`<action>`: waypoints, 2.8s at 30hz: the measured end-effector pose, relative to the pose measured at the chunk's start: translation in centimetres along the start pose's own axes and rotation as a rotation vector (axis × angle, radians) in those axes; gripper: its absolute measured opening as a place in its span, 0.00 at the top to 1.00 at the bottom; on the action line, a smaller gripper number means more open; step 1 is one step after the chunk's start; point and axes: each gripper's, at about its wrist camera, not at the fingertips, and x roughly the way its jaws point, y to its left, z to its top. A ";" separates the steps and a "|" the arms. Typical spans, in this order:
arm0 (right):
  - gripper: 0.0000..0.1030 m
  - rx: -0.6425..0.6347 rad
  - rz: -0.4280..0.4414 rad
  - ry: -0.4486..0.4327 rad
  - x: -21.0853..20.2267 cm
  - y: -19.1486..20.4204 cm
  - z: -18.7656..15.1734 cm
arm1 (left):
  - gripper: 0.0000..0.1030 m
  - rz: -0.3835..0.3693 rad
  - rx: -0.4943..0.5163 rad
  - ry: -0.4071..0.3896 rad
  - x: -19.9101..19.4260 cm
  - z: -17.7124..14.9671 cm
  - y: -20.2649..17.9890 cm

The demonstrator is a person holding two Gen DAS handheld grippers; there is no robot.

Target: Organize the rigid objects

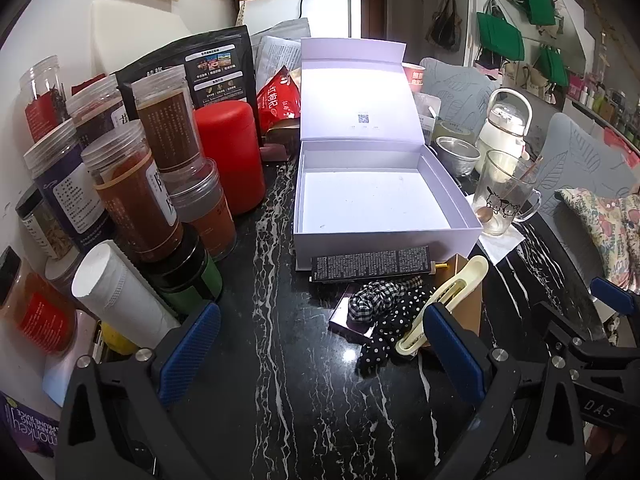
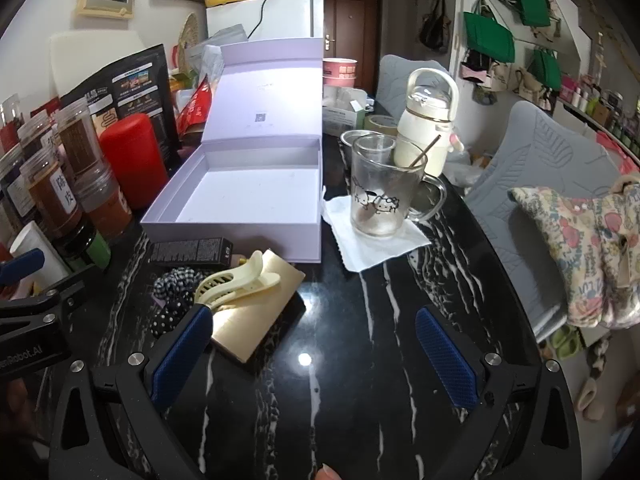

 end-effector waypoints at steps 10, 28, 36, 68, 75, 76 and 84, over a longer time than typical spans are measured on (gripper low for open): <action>0.00 -0.001 0.010 -0.011 -0.6 0.2 -0.3 | 0.00 0.002 -0.004 -0.014 -0.9 -0.2 0.1; 0.00 -0.017 0.035 -0.047 -2.7 0.5 -1.3 | 0.00 0.015 -0.023 -0.040 -2.9 -1.1 0.0; 0.00 -0.020 0.048 -0.063 -3.2 0.5 -1.3 | 0.00 0.018 -0.030 -0.042 -3.2 -1.1 0.2; 0.00 -0.039 0.170 0.027 2.1 1.2 -0.5 | 0.00 -0.008 -0.005 0.062 2.7 -0.9 0.2; 0.00 -0.011 0.244 0.089 4.5 1.1 -1.0 | 0.00 0.033 -0.048 0.095 3.7 -1.7 1.3; 0.00 -0.010 0.244 0.088 4.8 1.1 -0.9 | 0.00 0.037 -0.053 0.097 3.9 -1.7 1.5; 0.04 -0.019 0.239 0.096 6.1 0.9 -0.6 | 0.00 -0.026 -0.037 0.083 4.2 -1.1 0.5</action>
